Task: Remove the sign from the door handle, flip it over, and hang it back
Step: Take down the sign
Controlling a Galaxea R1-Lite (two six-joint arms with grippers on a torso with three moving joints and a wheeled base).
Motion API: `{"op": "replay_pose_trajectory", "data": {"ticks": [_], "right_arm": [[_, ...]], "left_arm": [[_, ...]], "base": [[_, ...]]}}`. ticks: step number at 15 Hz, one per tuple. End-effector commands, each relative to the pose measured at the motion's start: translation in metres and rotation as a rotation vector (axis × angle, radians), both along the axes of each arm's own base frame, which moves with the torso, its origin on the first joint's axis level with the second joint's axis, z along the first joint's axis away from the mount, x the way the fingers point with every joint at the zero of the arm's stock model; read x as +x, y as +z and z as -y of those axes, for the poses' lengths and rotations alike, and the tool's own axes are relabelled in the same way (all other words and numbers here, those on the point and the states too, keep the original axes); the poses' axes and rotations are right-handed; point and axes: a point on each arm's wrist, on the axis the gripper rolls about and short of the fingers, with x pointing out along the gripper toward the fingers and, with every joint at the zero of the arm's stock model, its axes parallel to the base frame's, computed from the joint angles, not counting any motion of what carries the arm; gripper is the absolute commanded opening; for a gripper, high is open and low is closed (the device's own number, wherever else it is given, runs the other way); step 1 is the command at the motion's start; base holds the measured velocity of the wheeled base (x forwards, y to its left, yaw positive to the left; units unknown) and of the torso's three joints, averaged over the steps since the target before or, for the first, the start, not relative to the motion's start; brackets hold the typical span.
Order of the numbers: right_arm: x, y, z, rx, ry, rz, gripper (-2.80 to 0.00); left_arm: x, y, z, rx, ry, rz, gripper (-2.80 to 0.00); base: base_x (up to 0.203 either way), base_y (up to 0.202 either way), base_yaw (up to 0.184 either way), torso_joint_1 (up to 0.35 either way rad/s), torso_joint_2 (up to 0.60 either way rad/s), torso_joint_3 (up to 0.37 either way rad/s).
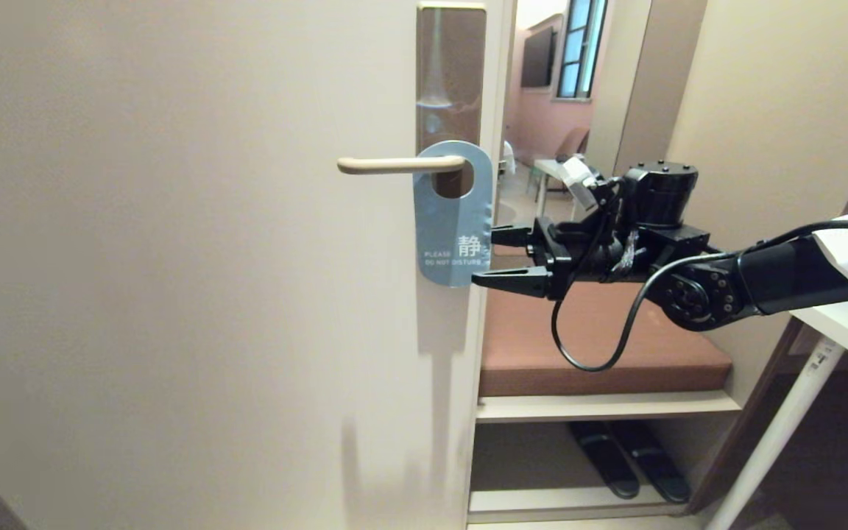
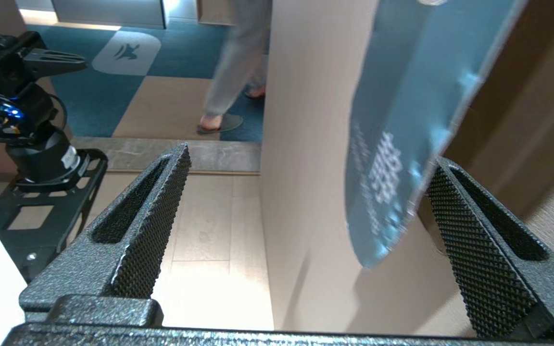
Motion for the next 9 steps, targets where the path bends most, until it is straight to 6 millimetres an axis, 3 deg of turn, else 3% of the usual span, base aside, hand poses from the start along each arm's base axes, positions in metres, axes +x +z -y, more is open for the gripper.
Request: {"op": "replay_pose_trajectory", "data": {"ticks": [1,9], "right_arm": [[-0.0019,0.0014,-0.0054,0.003,0.02,0.008,0.0],[-0.0029,0.003,-0.0115,0.005,0.035,0.016,0.0]], "left_arm": [[0.0001,0.0,0.0,0.0,0.001,-0.001,-2.8],[0.0001,0.0,0.0,0.0,0.001,-0.001,-2.8]], "base": [[0.0,0.0,0.0,0.0,0.0,0.0],[0.0,0.0,0.0,0.0,0.0,0.0]]}}
